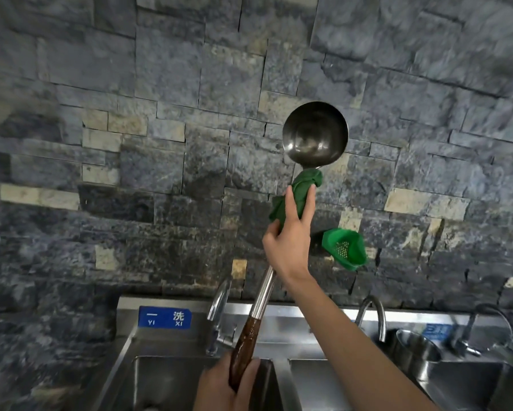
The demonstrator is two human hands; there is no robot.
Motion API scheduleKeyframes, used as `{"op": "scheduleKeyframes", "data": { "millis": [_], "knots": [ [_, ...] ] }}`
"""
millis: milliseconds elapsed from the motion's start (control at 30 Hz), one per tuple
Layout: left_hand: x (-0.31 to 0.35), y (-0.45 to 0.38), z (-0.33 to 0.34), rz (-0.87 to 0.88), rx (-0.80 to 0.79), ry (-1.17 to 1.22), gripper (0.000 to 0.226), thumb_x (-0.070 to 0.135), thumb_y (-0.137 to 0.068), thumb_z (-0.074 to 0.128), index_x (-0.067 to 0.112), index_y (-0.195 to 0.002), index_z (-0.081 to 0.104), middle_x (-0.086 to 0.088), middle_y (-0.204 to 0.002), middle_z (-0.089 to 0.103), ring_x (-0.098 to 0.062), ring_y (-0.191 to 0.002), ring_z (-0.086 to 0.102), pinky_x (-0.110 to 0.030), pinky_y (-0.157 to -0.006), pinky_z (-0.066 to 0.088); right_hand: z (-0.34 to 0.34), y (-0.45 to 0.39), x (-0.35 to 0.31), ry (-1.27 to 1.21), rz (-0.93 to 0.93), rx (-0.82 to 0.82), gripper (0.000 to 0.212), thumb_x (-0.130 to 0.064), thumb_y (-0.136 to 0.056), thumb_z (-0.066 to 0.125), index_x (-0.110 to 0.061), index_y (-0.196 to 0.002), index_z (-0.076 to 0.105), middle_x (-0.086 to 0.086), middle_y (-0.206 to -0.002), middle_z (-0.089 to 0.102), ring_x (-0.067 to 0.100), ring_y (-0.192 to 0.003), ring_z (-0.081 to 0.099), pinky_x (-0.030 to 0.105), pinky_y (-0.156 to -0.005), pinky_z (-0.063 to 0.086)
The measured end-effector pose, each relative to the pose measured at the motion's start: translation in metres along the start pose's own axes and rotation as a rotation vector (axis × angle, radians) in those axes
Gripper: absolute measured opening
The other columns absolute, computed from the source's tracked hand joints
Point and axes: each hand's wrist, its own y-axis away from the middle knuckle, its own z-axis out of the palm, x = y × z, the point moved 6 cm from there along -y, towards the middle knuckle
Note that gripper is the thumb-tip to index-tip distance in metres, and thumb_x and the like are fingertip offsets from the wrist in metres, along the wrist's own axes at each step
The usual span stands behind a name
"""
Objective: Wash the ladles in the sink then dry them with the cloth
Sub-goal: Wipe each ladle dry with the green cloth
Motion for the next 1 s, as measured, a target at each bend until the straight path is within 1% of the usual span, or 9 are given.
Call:
{"op": "scheduleKeyframes", "data": {
  "millis": [67,133,200,300,467,567,667,767,1000],
  "knots": [
    [0.001,-0.014,-0.002,0.066,0.017,-0.025,0.040,0.082,-0.072,0.049,0.046,-0.086,0.061,0.029,-0.079,0.067,0.010,-0.073,0.066,-0.007,-0.067,0.048,0.000,-0.002,0.002,-0.048,-0.003,0.013,0.082,0.003,-0.091,0.060,-0.024,-0.161,0.027,0.002,-0.170,-0.015,0.014,-0.124,0.028,0.005,-0.066,0.048],
    [0.010,-0.029,-0.004,0.124,0.014,-0.008,0.045,0.081,-0.075,0.048,0.040,-0.087,0.061,0.020,-0.078,0.068,0.003,-0.068,0.067,-0.007,-0.060,0.048,0.006,0.008,0.001,-0.072,-0.006,0.010,0.083,0.002,-0.092,0.059,-0.029,-0.161,0.026,-0.005,-0.170,-0.018,0.007,-0.102,0.054,0.022,-0.065,0.056],
    [0.021,-0.051,-0.007,0.174,0.014,-0.017,0.034,0.068,-0.080,0.056,0.034,-0.084,0.059,0.014,-0.073,0.067,-0.001,-0.061,0.065,-0.009,-0.053,0.044,0.019,0.027,-0.001,-0.102,-0.023,-0.008,0.087,0.002,-0.091,0.059,-0.036,-0.161,0.023,-0.011,-0.168,-0.021,0.007,-0.080,0.063,0.031,-0.059,0.057],
    [0.036,-0.080,-0.010,0.252,0.050,-0.028,0.015,0.034,-0.078,0.065,0.026,-0.090,0.060,0.016,-0.061,0.060,0.002,-0.061,0.063,-0.008,-0.053,0.041,0.037,0.058,-0.002,-0.147,-0.042,-0.082,0.091,0.000,-0.093,0.059,-0.044,-0.160,0.017,-0.012,-0.168,-0.021,0.007,-0.071,0.063,0.020,-0.056,0.052],
    [0.041,-0.085,0.004,0.302,-0.156,0.080,0.037,0.031,-0.074,0.071,0.031,-0.108,0.059,0.018,-0.090,0.071,0.002,-0.085,0.068,-0.018,-0.069,0.053,0.034,0.062,-0.001,-0.203,-0.126,-0.084,0.084,0.010,-0.087,0.061,-0.024,-0.159,0.034,0.008,-0.169,0.004,-0.008,-0.124,0.026,-0.011,-0.079,0.032],
    [0.050,-0.101,-0.011,0.224,-0.370,0.223,0.021,0.030,-0.076,0.066,0.023,-0.096,0.069,-0.003,-0.084,0.071,-0.021,-0.082,0.068,-0.045,-0.075,0.052,0.024,0.055,0.003,-0.169,-0.175,-0.091,0.086,0.009,-0.087,0.061,-0.032,-0.158,0.034,-0.001,-0.170,0.007,-0.002,-0.108,0.058,0.000,-0.069,0.043],
    [0.078,-0.145,-0.068,0.111,-0.051,0.382,0.031,0.038,-0.092,0.048,0.018,-0.091,0.071,-0.007,-0.090,0.071,-0.031,-0.093,0.066,-0.052,-0.079,0.051,0.015,0.055,0.005,-0.099,-0.253,-0.069,0.088,0.009,-0.086,0.062,-0.030,-0.159,0.032,0.000,-0.170,0.004,0.011,-0.106,0.059,0.010,-0.068,0.052],
    [0.141,-0.184,-0.093,0.103,-0.096,0.443,0.051,0.053,-0.103,0.027,0.023,-0.111,0.068,0.001,-0.110,0.072,-0.020,-0.108,0.065,-0.041,-0.085,0.055,0.019,0.059,-0.005,-0.080,-0.303,-0.090,0.089,0.011,-0.084,0.062,-0.027,-0.159,0.032,0.004,-0.170,0.004,0.015,-0.122,0.050,-0.002,-0.085,0.043],
    [0.225,-0.216,-0.086,0.283,-0.432,0.713,0.045,0.053,-0.102,0.034,0.018,-0.084,0.055,0.003,-0.064,0.054,-0.018,-0.061,0.058,-0.037,-0.071,0.055,0.034,0.075,-0.018,-0.089,-0.308,-0.189,0.087,0.006,-0.087,0.060,-0.033,-0.159,0.032,0.001,-0.171,0.004,0.013,-0.109,0.061,0.024,-0.073,0.061]
  ]
}}
